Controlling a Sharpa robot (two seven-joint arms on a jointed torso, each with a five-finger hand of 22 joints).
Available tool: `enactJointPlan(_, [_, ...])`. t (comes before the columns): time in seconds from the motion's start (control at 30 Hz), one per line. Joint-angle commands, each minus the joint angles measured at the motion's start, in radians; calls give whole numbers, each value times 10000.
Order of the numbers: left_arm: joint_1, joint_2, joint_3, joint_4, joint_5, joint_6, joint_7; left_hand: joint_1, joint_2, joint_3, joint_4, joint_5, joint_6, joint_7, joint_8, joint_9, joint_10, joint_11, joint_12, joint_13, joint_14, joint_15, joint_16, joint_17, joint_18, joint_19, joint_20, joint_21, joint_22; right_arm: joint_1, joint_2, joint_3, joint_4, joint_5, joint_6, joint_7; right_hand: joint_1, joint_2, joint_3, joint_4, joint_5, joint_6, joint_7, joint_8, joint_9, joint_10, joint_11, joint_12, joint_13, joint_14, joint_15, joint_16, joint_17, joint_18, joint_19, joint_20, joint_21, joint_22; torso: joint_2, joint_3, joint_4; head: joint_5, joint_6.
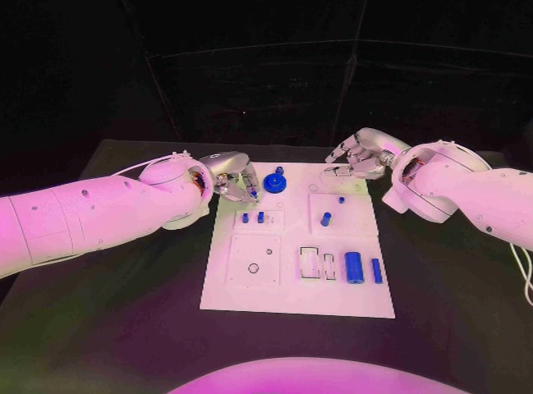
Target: Assemble the parts on the task board
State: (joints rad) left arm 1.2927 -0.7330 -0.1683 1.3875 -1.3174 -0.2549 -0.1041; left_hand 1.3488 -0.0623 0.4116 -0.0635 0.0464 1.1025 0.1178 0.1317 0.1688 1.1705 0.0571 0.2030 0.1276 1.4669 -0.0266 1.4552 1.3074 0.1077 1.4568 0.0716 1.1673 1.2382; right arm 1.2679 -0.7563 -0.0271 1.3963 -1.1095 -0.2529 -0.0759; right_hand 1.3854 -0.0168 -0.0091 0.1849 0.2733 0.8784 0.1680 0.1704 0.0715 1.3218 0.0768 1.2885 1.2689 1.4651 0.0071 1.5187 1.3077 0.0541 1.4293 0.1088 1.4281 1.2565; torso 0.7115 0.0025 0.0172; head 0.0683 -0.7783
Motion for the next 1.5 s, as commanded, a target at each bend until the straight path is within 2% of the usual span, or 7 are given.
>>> enactJointPlan(0.03, [10, 21, 8, -23, 87, 354, -72, -85, -23, 35, 13, 17, 43, 6, -73, -6, 54, 6, -49, -13, 447, 51, 2, 341, -182, 0, 51, -52, 13, 15, 2, 5, 10, -13, 3, 62, 28, 107, -39, 3, 45, -65, -18, 43, -12, -41, 22, 3, 10, 821, -57, -42, 1687, 102, -75, -24, -45, -9, -6, 6, 10, -4, -8])
enactJointPlan(0.2, [10, 122, 6, -86, 87, 514, -79, -103, -39, 31, 16, 17, 48, 2, -78, -10, 65, 5, -61, -17, 447, 51, 3, 341, -183, 1, 52, -46, 20, 15, 14, 5, 10, -13, 3, 65, 28, 107, -39, 3, 45, -65, -18, 43, -12, -41, 22, 3, 10, 821, -57, -42, 1687, 102, -75, -24, -45, -9, -6, -5, 10, 4, -15])
enactJointPlan(0.43, [9, 241, 3, -195, 87, 653, -89, -109, -46, 32, 16, 17, 50, 0, -81, -12, 72, 3, -68, -19, 444, 50, -1, 333, -182, 0, 53, -50, 17, 15, 18, 5, 17, -13, 2, 68, 28, 107, -39, 3, 45, -65, -18, 43, -12, -41, 22, 3, 10, 821, -57, -42, 1687, 102, -75, -24, -45, -9, -6, 4, -10, 10, -7])
enactJointPlan(0.63, [8, 293, 2, -243, 87, 672, -87, -109, -46, 32, 16, 17, 50, 0, -81, -12, 72, 3, -68, -19, 444, 50, -1, 333, -182, 0, 53, -50, 17, 15, 12, 5, 23, -13, 0, 65, 28, 107, -39, 3, 45, -65, -18, 43, -12, -41, 22, 3, 10, 821, -57, -42, 1687, 102, -75, -24, -45, -9, -3, -5, 11, -8, 3])
enactJointPlan(1.5, [0, 452, -2, -417, 87, 926, -45, -79, -135, 59, -60, 16, 69, -28, -113, -37, 128, -19, -136, -38, 430, 39, -15, 297, -174, -17, 51, -80, 6, 15, 26, 5, 19, -13, -22, 71, 28, 107, -39, 3, 45, -65, -18, 43, -12, -41, 22, 3, 10, 821, -57, -42, 1687, 102, -75, -24, -45, -9, -8, 0, 10, 4, -50])
